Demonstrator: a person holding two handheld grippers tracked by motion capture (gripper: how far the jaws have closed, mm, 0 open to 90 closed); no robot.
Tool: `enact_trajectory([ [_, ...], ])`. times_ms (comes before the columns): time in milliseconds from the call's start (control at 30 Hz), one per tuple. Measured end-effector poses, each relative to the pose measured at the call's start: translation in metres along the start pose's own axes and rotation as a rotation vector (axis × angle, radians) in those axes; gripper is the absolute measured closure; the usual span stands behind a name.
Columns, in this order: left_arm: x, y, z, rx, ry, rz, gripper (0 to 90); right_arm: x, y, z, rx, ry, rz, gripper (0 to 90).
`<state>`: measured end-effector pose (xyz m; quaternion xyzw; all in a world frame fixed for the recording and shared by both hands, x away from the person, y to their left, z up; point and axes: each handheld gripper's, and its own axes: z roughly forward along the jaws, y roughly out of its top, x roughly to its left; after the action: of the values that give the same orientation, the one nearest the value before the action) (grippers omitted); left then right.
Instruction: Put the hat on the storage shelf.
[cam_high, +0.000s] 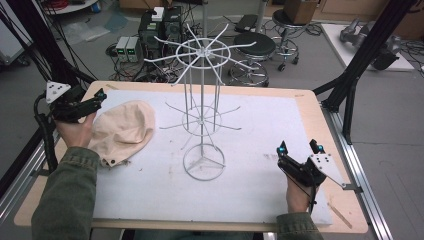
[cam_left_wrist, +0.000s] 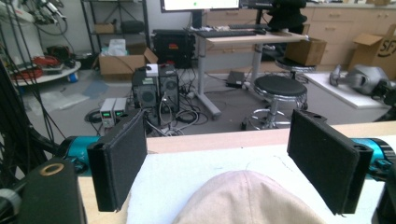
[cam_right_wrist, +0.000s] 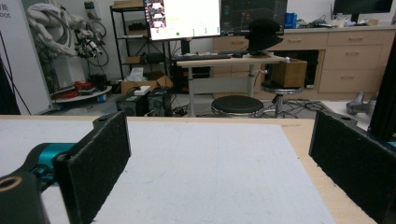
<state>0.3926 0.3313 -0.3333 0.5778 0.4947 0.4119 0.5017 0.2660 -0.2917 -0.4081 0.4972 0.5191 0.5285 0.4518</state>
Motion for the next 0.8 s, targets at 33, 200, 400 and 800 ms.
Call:
enact_trajectory([
  [33,0.000,0.000,0.002,0.011,-0.003,0.005,20.2,0.000,0.000,0.000,0.000,0.000,0.000,4.5],
  [200,-0.001,0.002,0.016,0.075,-0.045,0.020,20.2,0.000,0.000,0.000,0.006,0.005,0.004,4.6],
  [400,0.001,0.004,0.029,0.129,-0.053,0.037,20.0,0.001,0.000,0.001,0.006,0.012,0.001,4.6],
  [800,0.015,-0.002,0.048,0.210,-0.072,0.041,21.6,0.000,0.000,0.000,0.009,0.009,0.007,4.6],
])
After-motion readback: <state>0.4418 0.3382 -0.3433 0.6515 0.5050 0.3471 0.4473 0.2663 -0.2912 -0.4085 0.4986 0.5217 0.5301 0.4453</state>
